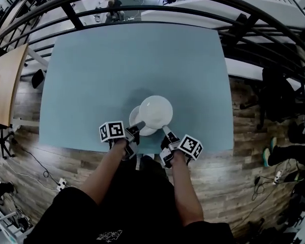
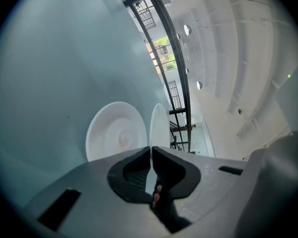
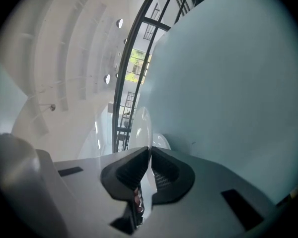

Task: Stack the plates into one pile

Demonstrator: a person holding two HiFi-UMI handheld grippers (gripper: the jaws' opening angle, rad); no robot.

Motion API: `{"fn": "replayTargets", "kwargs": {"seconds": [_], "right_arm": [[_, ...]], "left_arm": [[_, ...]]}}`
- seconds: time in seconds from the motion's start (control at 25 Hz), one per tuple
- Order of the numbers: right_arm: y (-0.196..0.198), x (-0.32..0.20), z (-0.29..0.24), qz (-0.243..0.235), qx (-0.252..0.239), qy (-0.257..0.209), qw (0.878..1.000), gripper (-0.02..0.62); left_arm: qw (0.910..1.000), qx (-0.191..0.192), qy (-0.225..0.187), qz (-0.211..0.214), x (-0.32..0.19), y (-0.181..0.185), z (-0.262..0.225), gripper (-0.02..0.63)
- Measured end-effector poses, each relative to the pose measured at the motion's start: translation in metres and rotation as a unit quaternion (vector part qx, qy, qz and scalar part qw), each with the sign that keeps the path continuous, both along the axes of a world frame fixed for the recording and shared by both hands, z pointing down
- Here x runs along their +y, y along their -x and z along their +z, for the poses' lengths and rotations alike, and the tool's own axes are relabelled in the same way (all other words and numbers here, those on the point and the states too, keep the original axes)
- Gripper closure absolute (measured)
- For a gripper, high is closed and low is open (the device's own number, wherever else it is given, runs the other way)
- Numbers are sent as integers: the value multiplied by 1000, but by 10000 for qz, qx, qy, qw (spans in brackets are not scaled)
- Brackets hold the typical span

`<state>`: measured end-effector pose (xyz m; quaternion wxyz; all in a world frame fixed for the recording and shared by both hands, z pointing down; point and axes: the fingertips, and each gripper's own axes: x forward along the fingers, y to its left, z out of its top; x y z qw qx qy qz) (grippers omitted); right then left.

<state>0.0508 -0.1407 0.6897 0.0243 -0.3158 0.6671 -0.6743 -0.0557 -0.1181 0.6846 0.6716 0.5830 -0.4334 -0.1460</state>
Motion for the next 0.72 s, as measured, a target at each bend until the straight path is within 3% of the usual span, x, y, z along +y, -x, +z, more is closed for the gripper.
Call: {"fn": "replayTargets", "kwargs": {"seconds": [0.24, 0.72], "right_arm": [[28, 25, 10, -364, 95, 108, 9992, 575], [33, 34, 28, -682, 336, 476, 9960, 574]], "left_arm": [[9997, -45, 168, -184, 31, 27, 10, 583], [9975, 92, 597, -357, 45, 30, 29, 583]]}}
